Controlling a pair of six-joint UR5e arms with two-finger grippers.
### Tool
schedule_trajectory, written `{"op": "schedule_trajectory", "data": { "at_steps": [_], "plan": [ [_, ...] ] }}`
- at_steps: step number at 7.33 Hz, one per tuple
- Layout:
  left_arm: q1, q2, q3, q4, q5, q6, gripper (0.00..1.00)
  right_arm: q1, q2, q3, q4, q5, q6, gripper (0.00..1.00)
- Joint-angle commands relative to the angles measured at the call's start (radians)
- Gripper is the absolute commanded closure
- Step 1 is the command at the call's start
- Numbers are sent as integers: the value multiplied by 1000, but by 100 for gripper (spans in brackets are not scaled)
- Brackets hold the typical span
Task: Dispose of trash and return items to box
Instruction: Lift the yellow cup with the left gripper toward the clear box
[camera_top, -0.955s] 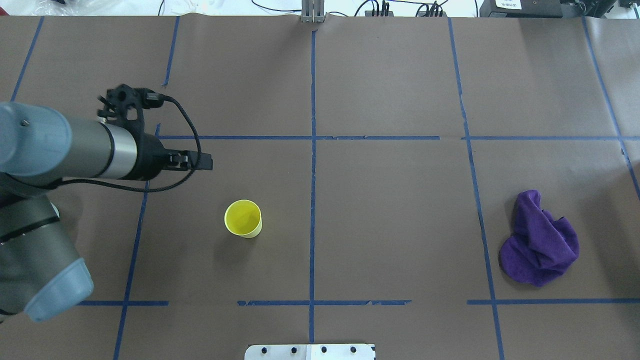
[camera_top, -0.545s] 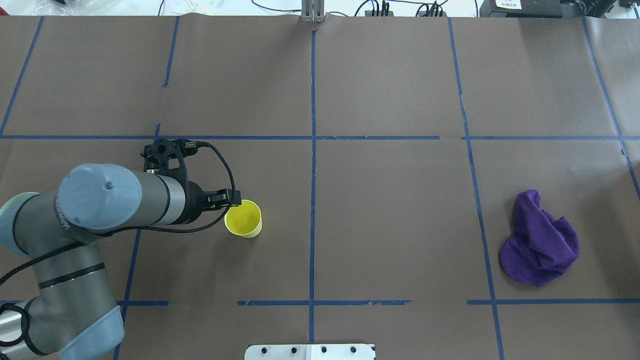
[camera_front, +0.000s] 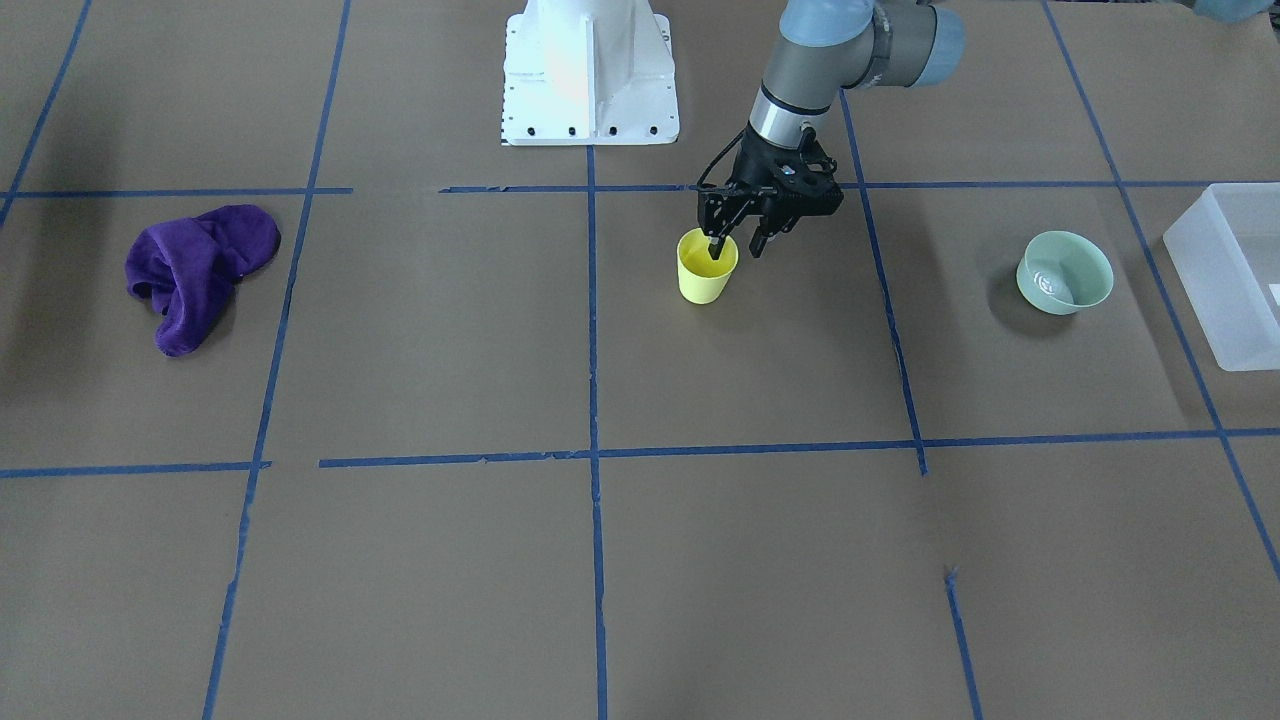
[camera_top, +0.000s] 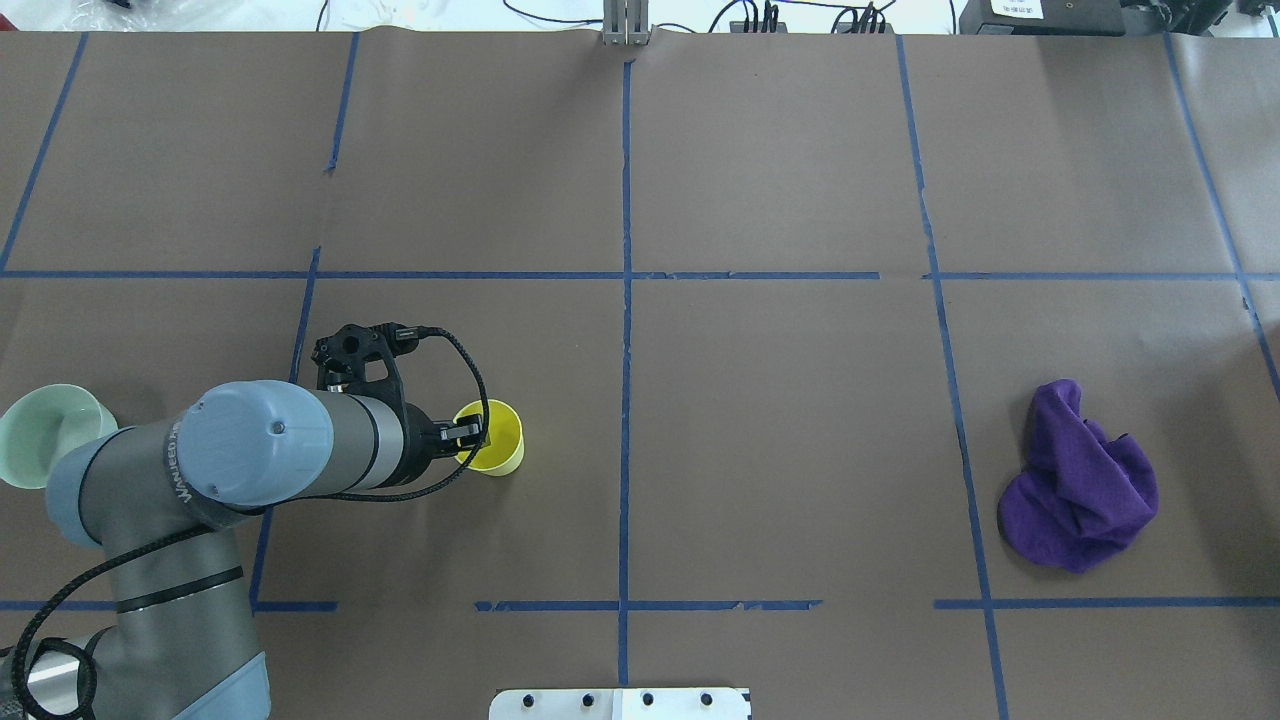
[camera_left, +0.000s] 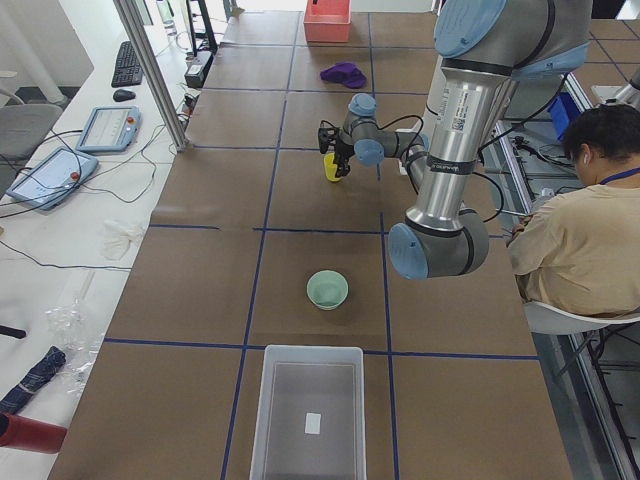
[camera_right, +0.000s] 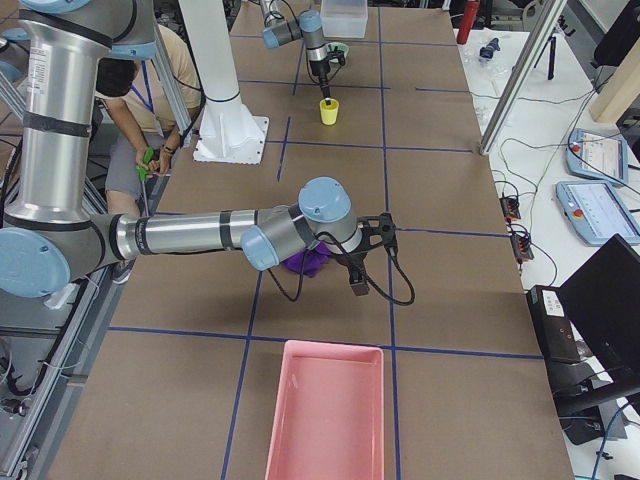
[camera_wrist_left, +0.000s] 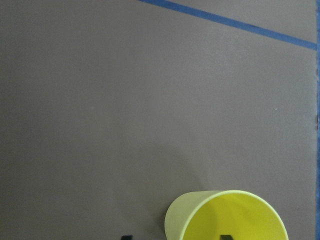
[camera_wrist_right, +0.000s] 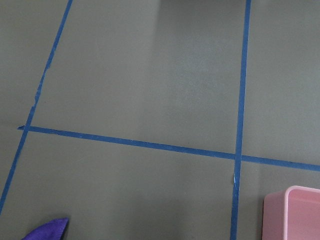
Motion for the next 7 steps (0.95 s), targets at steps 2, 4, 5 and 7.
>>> {"op": "schedule_trajectory", "data": {
  "at_steps": [2,4,5,7],
  "plan": [
    [-17,6,-25,2,3,54,100,0,1,0,0,-6,-4,0],
    [-150,35,-126,66,-41,250,100,-5,3,0,27,-3,-10,0],
    [-251,67,-169,83,-122,382,100,-6,3,0,61,-4,-10,0],
    [-537,229,-225,77,-281,846,100,-49,10,-2,123,-26,-30,0]
  ]
}}
